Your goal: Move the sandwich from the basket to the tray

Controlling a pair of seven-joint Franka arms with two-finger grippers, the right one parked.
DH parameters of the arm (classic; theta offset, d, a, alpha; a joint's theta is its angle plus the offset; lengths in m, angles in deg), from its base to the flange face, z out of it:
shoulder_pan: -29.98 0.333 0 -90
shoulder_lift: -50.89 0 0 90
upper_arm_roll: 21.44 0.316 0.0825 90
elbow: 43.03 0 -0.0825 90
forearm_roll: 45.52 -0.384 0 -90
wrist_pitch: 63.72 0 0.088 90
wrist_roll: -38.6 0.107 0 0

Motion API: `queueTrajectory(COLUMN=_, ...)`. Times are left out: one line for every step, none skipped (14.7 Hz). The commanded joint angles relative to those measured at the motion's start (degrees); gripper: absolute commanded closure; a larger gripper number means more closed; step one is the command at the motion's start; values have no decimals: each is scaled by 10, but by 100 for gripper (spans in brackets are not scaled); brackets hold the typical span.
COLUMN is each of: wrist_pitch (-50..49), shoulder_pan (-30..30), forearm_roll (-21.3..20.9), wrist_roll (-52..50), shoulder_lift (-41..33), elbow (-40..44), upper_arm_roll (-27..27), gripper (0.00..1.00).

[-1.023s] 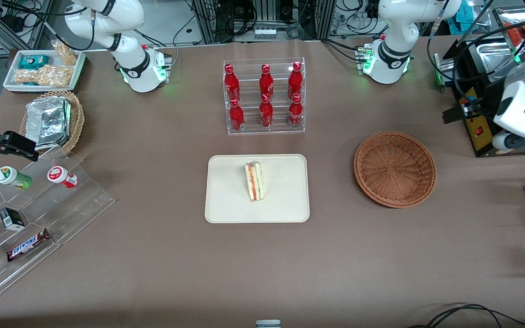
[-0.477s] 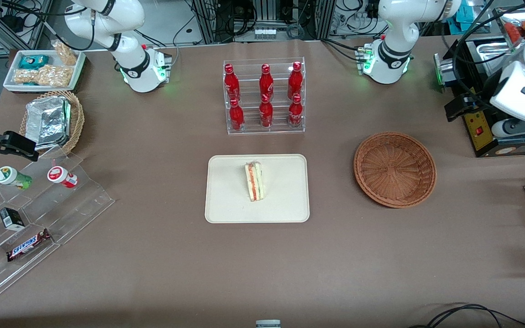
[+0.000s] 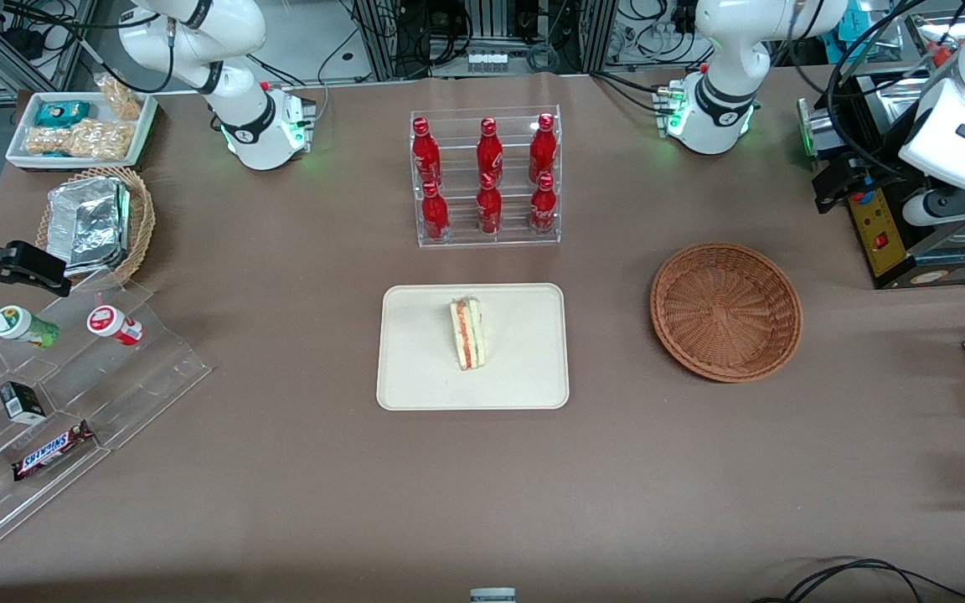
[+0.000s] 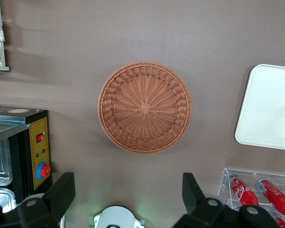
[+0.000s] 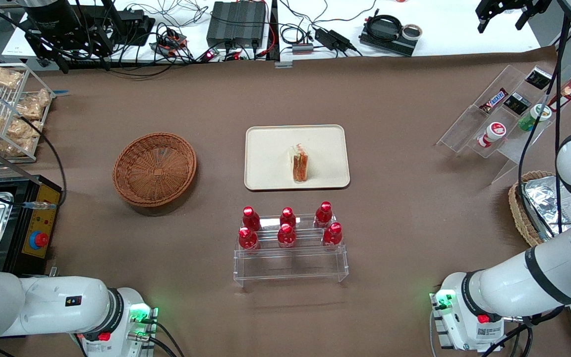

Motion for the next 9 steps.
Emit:
queueTrajectory(wrist_pitch=3, shoulder_pan=8, forearm_roll=0, wrist_roll=11, shoulder_lift=-10, elbow=-2, upper_arm_roll=-2, gripper=0)
queueTrajectory(wrist_pitch=10, shoulder_pan=9, forearm_roll=0, wrist_roll=11, shoulder_lift=-12, elbow=-4, upper_arm_roll=-2, gripper=0)
queueTrajectory(wrist_pitch=14, shoulder_pan=9, forearm_roll=0, wrist_roll=11, shoulder_lift=-12, elbow=-3, upper_arm_roll=-2, gripper=0)
queueTrajectory(wrist_pitch=17, shoulder_pan=8, forearm_roll=6, wrist_roll=8, shoulder_lift=-9, elbow=2, upper_arm_roll=-2, gripper=0)
queueTrajectory(wrist_pitch=16, shoulder_pan=9, forearm_roll=8, wrist_roll=8, shoulder_lift=-4, elbow=15, upper_arm_roll=-2, gripper=0)
queueTrajectory(wrist_pitch=16, shoulder_pan=9, forearm_roll=9, wrist_roll=8, shoulder_lift=5, elbow=24, upper_arm_roll=-2, gripper=0)
queueTrajectory(wrist_pitch=15, shoulder_pan=8, forearm_roll=9, wrist_roll=8, shoulder_lift=7, elbow=28, upper_arm_roll=-2, gripper=0)
queueTrajectory(wrist_pitch=14, shoulder_pan=8, forearm_roll=9, wrist_roll=8, shoulder_lift=7, elbow=27, upper_arm_roll=-2, gripper=0)
queueTrajectory(wrist_pitch=8, shoulder_pan=7, forearm_roll=8, wrist_roll=9, shoulder_lift=5, elbow=25, upper_arm_roll=-2, gripper=0)
